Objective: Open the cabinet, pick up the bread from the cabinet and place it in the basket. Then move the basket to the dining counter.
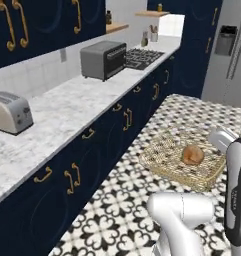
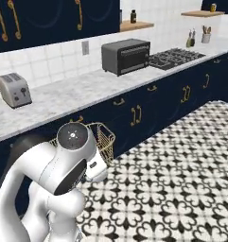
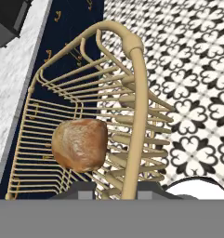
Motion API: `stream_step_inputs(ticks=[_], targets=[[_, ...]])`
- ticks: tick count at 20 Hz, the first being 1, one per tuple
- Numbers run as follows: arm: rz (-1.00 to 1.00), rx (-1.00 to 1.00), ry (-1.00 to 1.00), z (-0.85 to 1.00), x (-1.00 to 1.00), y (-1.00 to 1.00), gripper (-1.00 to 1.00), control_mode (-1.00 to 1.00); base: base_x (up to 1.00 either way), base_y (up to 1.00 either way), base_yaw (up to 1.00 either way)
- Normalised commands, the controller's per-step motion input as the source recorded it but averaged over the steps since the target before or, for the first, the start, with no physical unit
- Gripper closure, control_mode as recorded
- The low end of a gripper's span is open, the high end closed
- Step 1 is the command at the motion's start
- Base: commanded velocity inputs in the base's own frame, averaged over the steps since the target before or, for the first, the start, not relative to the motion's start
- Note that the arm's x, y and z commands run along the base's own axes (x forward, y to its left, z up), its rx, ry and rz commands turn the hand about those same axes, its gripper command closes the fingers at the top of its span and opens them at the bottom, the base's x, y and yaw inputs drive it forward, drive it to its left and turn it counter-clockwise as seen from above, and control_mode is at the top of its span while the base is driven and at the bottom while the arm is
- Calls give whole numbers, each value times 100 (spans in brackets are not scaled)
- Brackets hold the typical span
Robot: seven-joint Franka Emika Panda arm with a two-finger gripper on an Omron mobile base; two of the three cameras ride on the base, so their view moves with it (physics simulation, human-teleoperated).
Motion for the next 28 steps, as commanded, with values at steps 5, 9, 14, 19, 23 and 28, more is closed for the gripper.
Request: stream_step_inputs(ticks=[5, 9, 14, 19, 23, 28], targets=[[0, 0, 0, 0, 0, 0, 100, 100, 0, -11, -70], [0, 0, 0, 0, 0, 0, 100, 100, 0, -6, -68], [0, 0, 0, 0, 0, 0, 100, 100, 0, 0, -64], [0, 0, 0, 0, 0, 0, 100, 100, 0, 0, -59], [0, 0, 0, 0, 0, 0, 100, 100, 6, 9, -50], [0, 0, 0, 0, 0, 0, 100, 100, 1, 5, -44]])
